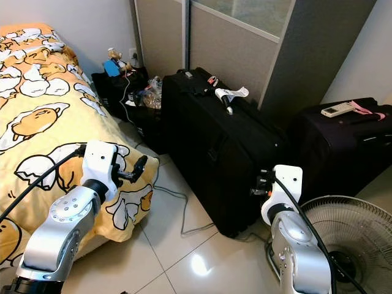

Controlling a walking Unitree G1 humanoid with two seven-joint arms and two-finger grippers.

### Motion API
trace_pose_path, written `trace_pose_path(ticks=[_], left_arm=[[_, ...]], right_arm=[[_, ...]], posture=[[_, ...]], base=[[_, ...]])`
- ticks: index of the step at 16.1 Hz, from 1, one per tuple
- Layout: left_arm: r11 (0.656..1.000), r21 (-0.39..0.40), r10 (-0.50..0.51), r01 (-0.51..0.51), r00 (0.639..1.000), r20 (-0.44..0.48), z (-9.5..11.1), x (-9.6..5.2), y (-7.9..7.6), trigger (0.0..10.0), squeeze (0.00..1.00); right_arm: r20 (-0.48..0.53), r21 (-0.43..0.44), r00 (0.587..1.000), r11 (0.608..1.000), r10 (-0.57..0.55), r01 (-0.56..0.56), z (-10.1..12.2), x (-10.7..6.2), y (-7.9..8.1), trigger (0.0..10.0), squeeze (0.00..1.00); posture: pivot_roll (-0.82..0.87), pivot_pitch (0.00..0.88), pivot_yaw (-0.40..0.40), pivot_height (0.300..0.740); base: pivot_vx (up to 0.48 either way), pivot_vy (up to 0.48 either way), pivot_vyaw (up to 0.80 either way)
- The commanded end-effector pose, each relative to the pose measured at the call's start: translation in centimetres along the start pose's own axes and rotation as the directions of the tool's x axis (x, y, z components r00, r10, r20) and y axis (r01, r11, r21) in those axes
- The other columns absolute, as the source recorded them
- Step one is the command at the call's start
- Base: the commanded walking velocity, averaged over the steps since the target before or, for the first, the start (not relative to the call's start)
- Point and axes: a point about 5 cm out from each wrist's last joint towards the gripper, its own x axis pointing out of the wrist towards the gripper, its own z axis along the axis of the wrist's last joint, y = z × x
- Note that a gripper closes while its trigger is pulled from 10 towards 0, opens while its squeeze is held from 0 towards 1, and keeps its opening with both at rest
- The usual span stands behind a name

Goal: Clean up the room

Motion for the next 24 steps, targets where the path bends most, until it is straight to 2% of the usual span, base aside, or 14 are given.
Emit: trace_pose_path(ticks=[1,8,9,10,12,13,14,15,16,17,18,19,21,24], left_arm=[[0.962,-0.232,0.145,-0.143,0.989,-0.007,1.3,-2.0,1.5,10.0,0.0],[0.962,-0.232,0.145,-0.143,0.989,-0.007,1.3,-2.0,1.5,10.0,0.0],[0.971,-0.197,0.136,-0.135,0.991,-0.007,1.0,-2.4,1.3,10.0,1.0],[0.976,-0.155,0.151,-0.15,0.989,-0.011,0.5,-2.9,1.1,10.0,1.0],[0.973,-0.168,0.157,-0.156,0.988,-0.007,0.8,-3.1,1.3,10.0,1.0],[0.977,-0.151,0.151,-0.151,0.988,-0.008,1.0,-3.3,1.3,10.0,1.0],[0.979,-0.107,0.17,-0.171,0.985,-0.017,0.9,-3.3,1.6,10.0,1.0],[0.978,-0.087,0.193,-0.191,0.981,0.014,1.2,-3.2,2.1,10.0,1.0],[0.979,-0.079,0.192,-0.189,0.981,0.027,1.4,-3.3,2.2,10.0,1.0],[0.983,-0.061,0.177,-0.175,0.984,0.03,1.4,-3.3,2.0,10.0,0.88],[0.988,-0.039,0.154,-0.153,0.988,0.028,1.4,-3.3,1.6,10.0,0.89],[0.99,-0.022,0.142,-0.141,0.989,0.036,1.5,-3.3,1.4,10.0,0.91],[0.989,-0.047,0.143,-0.14,0.987,0.069,2.1,-3.3,1.4,10.0,0.94],[0.988,-0.049,0.149,-0.146,0.986,0.068,2.0,-3.6,1.6,10.0,0.94]], right_arm=[[0.18,-0.026,0.983,0.999,0.042,-0.038,3.2,-1.2,3.3,10.0,0.0],[0.18,-0.026,0.983,0.999,0.042,-0.038,3.2,-1.2,3.3,10.0,0.0],[0.156,-0.03,0.985,0.997,0.07,-0.066,2.9,-0.9,3.5,10.0,1.0],[0.13,-0.023,0.983,0.992,0.127,-0.125,2.5,-0.4,3.8,10.0,1.0],[0.147,-0.008,0.982,0.993,0.116,-0.116,2.7,-0.5,3.8,10.0,1.0],[0.174,-0.008,0.98,0.995,0.098,-0.098,2.9,-0.6,3.7,10.0,1.0],[0.245,0.003,0.965,0.995,0.095,-0.099,3.5,-0.7,3.8,10.0,1.0],[0.273,-0.017,0.954,0.993,0.12,-0.12,3.6,-1.0,4.1,10.0,0.93],[0.269,-0.02,0.951,0.988,0.152,-0.152,3.3,-1.3,4.6,10.0,0.0],[0.257,-0.011,0.944,0.977,0.208,-0.213,2.9,-1.8,5.2,10.0,0.0],[0.253,-0.022,0.928,0.96,0.275,-0.278,2.5,-2.2,5.9,10.0,0.0],[0.248,-0.034,0.924,0.956,0.291,-0.292,2.3,-2.3,6.1,10.0,0.0],[0.24,-0.105,0.899,0.93,0.368,-0.352,1.9,-2.5,6.8,10.0,0.0],[0.23,-0.107,0.892,0.921,0.389,-0.375,1.6,-2.5,7.0,10.0,0.0]], posture=[[0.01,0.0,0.033,0.74],[0.01,0.0,0.033,0.74],[0.06,0.0,-0.019,0.74],[0.06,0.0,-0.017,0.74],[0.06,0.0,-0.016,0.74],[0.06,0.0,-0.016,0.74],[0.06,0.0,-0.009,0.74],[0.06,0.0,0.002,0.74],[0.05,0.0,0.012,0.74],[0.04,0.0,0.022,0.74],[0.04,0.0,0.03,0.74],[0.04,0.0,0.035,0.74],[0.04,0.0,0.036,0.74],[0.06,0.0,0.026,0.74]], base=[[0.0,0.0,0.0],[0.0,0.0,0.0],[0.0,0.0,0.0],[0.0,0.0,0.0],[0.0,0.0,0.0],[0.0,0.0,0.0],[0.0,0.0,0.0],[0.0,0.0,0.0],[0.0,0.0,0.0],[0.0,0.0,0.0],[0.0,0.0,0.0],[0.0,0.0,0.8],[0.129,0.0,0.8],[0.312,0.0,0.8]])
